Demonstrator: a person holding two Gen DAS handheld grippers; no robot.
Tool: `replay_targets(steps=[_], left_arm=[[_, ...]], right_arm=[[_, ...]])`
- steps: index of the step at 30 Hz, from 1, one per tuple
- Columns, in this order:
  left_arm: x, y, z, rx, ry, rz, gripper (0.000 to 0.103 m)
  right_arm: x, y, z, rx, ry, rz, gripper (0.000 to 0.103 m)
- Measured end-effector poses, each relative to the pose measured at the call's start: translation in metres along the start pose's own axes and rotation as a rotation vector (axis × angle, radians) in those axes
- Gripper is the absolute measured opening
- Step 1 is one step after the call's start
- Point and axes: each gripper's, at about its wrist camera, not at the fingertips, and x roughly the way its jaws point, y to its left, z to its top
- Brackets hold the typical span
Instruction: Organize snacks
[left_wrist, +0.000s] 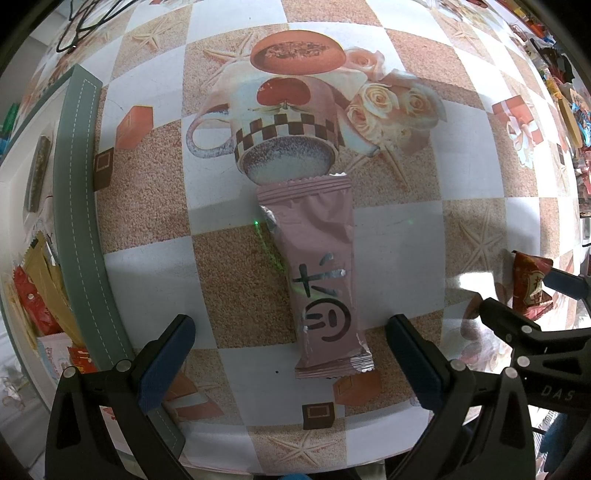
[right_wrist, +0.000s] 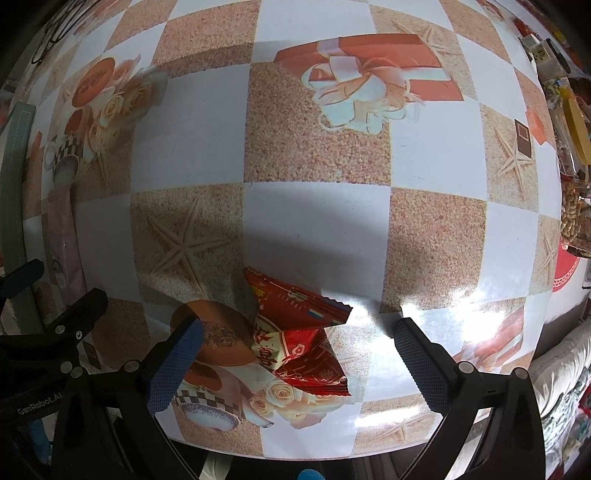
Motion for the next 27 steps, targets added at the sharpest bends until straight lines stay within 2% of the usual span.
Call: replay_targets(steps=[5, 8, 10, 12, 13, 14, 15, 16, 17, 18, 21, 27], left_arm=[[0.003, 0.000, 0.011, -0.002, 0.070, 0.000, 0.102], [-0.005, -0.002, 0.017, 0.007, 0.036, 0.001, 0.094], [-0.009, -0.005, 0.019, 0.022, 0.026, 0.001, 0.088], [-0.011, -0.007, 0.021, 0.030, 0.023, 0.001, 0.083], [-0.013, -0.009, 0.021, 0.034, 0.019, 0.002, 0.078], [-0.015, -0.011, 0.022, 0.041, 0.015, 0.003, 0.075], [-0.018, -0.013, 0.022, 0.055, 0.008, 0.006, 0.066], [-0.021, -0.018, 0.024, 0.064, 0.001, 0.008, 0.047], [-0.024, -0.020, 0.025, 0.081, -0.011, 0.009, 0.034], [-0.027, -0.024, 0.027, 0.091, -0.011, 0.000, 0.025], [-0.031, -0.018, 0.028, 0.053, -0.002, -0.066, 0.025], [-0.050, -0.005, 0.018, 0.035, -0.036, -0.103, 0.025]], right_arm=[[-0.007, -0.003, 0.008, -0.005, 0.045, 0.002, 0.103], [-0.010, -0.005, 0.009, 0.009, 0.035, 0.003, 0.101], [-0.016, -0.006, 0.010, 0.008, 0.013, 0.006, 0.091], [-0.021, -0.004, 0.011, -0.011, 0.002, 0.005, 0.072], [-0.023, -0.003, 0.012, -0.022, 0.001, 0.005, 0.067], [-0.026, -0.003, 0.013, -0.030, -0.002, 0.006, 0.055], [-0.028, -0.004, 0.013, -0.034, -0.004, 0.012, 0.041], [-0.030, -0.005, 0.014, -0.035, -0.003, 0.024, 0.035], [-0.031, -0.007, 0.015, -0.029, 0.001, 0.044, 0.034], [-0.032, -0.009, 0.015, -0.023, 0.000, 0.059, 0.034], [-0.037, -0.015, 0.013, -0.001, -0.016, 0.102, 0.034], [-0.052, -0.023, 0.006, 0.012, -0.046, 0.150, 0.034]])
